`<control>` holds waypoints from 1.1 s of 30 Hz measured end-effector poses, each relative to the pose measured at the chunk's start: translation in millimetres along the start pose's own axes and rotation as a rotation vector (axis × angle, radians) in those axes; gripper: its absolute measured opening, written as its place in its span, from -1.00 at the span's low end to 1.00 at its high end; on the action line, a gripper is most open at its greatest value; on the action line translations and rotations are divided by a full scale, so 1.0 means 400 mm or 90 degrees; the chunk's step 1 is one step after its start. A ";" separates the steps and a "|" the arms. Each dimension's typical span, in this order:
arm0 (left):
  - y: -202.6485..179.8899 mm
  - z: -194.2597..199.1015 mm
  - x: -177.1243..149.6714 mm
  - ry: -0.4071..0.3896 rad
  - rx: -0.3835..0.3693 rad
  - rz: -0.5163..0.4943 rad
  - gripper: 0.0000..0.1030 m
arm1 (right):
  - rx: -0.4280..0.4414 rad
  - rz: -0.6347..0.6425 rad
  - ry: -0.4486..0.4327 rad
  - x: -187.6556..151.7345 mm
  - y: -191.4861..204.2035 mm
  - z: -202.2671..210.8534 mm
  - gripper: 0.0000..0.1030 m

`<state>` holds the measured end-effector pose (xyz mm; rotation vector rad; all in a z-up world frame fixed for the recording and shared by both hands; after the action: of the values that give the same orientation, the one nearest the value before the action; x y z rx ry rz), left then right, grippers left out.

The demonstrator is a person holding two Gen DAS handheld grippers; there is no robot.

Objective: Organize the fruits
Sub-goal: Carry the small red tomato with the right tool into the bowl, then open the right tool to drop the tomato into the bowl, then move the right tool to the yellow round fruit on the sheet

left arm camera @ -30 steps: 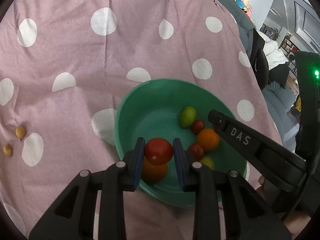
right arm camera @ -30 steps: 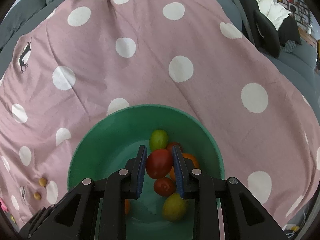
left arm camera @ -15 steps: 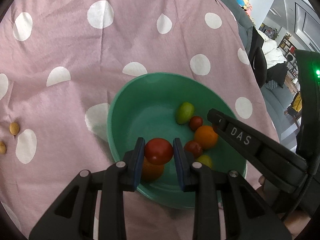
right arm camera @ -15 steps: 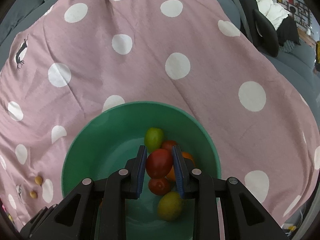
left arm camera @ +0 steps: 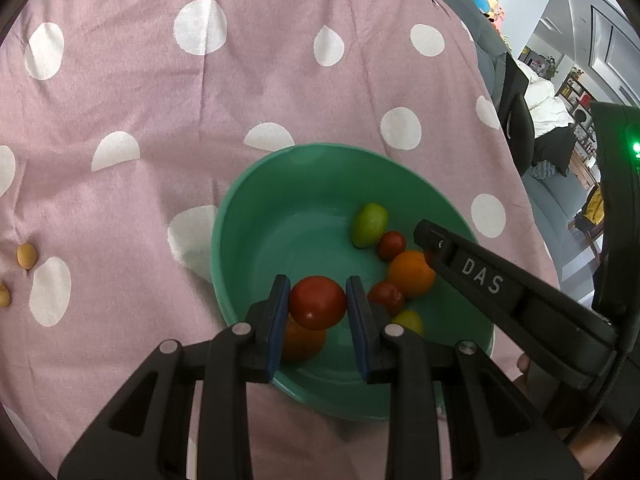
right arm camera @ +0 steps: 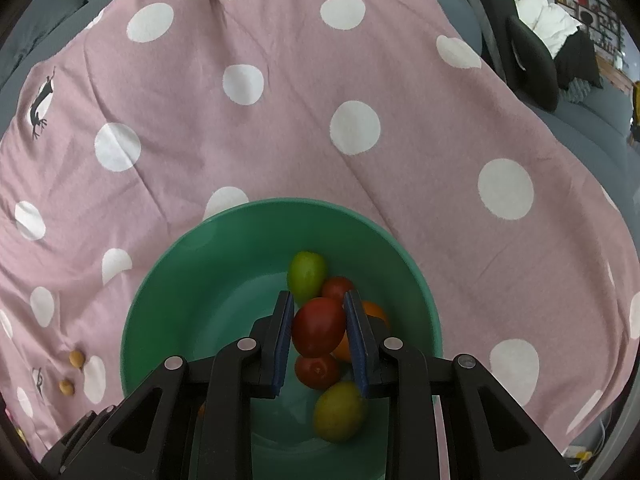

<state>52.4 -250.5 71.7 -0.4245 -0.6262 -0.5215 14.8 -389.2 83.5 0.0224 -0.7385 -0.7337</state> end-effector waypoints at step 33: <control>0.477 0.326 -0.122 -0.076 0.303 0.288 0.41 | 0.101 0.073 -0.006 -0.032 0.142 0.055 -0.19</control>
<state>71.4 -16.0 94.9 -0.1357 -0.7180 0.0893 28.8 -333.3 107.2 0.1191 -0.7985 -0.5651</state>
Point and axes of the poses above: each gripper's, at about its wrist camera, not at the fingertips, and z roughly against the way its jaws point, y to its left, x to its top, the point moved 1 cm from there along -z, roughly the way its jaws point, and after that the axes turned 9 degrees about -z, right-handed, at the moved point
